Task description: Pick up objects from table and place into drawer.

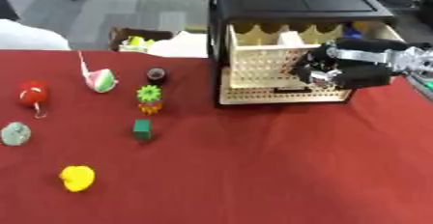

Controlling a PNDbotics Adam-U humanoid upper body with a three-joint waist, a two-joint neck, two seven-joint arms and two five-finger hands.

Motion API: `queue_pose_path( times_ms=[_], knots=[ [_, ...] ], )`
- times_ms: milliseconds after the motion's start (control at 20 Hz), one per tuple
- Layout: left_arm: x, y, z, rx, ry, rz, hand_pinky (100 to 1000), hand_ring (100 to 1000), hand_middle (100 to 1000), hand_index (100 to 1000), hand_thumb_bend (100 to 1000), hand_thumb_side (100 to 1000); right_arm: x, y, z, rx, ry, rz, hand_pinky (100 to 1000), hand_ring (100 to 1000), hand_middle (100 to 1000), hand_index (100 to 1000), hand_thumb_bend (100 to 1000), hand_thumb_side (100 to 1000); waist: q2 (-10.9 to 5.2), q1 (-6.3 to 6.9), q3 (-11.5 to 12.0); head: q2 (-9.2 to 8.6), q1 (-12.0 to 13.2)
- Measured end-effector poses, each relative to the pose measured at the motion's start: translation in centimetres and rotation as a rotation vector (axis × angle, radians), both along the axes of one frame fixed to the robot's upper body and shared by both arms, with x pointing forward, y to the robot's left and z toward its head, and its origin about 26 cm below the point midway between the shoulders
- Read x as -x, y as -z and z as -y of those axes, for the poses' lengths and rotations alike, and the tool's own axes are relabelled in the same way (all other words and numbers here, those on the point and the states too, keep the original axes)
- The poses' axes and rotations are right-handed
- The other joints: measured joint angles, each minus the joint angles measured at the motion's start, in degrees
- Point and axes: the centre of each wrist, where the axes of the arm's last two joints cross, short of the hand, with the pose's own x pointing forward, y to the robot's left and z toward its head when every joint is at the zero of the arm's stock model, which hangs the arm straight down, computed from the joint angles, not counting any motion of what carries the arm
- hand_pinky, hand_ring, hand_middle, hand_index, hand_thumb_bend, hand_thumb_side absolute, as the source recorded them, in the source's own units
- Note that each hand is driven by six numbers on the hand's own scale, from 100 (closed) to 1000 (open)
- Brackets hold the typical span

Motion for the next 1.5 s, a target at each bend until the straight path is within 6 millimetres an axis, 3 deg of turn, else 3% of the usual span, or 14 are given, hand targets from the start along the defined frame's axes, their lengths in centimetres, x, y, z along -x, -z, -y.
queue_pose_path(
  times_ms=[1100,1500],
  knots=[
    [0.0,0.0,0.1,0.008,0.002,0.0,461,546,553,703,100,846,-1.0,-1.0,0.6,-0.052,0.021,0.064,443,574,691,842,100,1000,1.21,-0.28,1.0,-1.05,-0.3],
    [0.0,0.0,0.0,0.009,0.002,0.002,463,547,554,704,100,848,-1.2,-1.0,1.0,-0.084,0.028,0.103,488,629,753,873,100,1000,1.58,-0.27,1.4,-1.86,-0.2]
  ],
)
